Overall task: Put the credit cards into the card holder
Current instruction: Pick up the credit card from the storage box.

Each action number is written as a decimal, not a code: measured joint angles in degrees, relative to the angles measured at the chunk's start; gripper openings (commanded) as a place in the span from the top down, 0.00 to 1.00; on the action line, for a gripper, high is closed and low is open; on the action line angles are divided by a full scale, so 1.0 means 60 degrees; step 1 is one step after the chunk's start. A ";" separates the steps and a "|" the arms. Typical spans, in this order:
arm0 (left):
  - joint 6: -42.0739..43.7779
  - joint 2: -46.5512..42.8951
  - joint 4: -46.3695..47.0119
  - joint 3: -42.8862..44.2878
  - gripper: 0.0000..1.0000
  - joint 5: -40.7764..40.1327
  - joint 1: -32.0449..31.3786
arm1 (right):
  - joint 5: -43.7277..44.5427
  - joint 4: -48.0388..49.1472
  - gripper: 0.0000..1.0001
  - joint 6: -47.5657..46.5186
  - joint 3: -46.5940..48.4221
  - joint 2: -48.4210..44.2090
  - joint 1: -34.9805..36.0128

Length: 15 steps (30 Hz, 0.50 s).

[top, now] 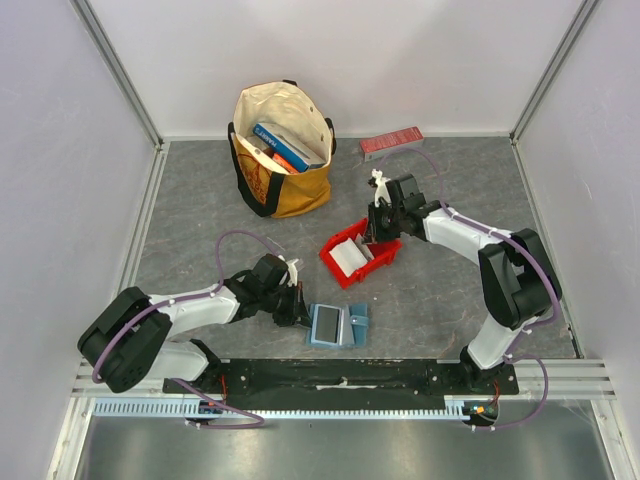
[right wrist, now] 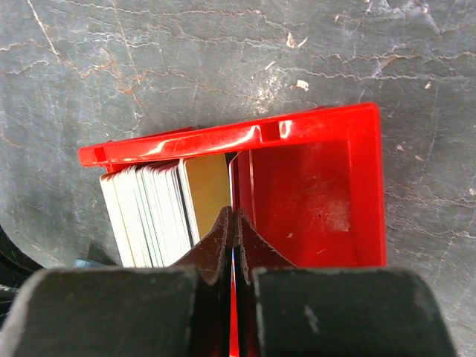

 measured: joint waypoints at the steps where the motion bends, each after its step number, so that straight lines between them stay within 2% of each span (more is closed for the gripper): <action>1: 0.0000 0.0000 0.0000 0.0000 0.98 0.0000 0.0000 | 0.0076 -0.0033 1.00 -0.0018 0.0000 0.0000 0.0007; 15: 0.0004 0.0018 0.0040 0.0000 0.98 0.0011 0.0000 | 0.1749 -0.0350 0.96 -0.0466 0.0237 0.0004 0.1158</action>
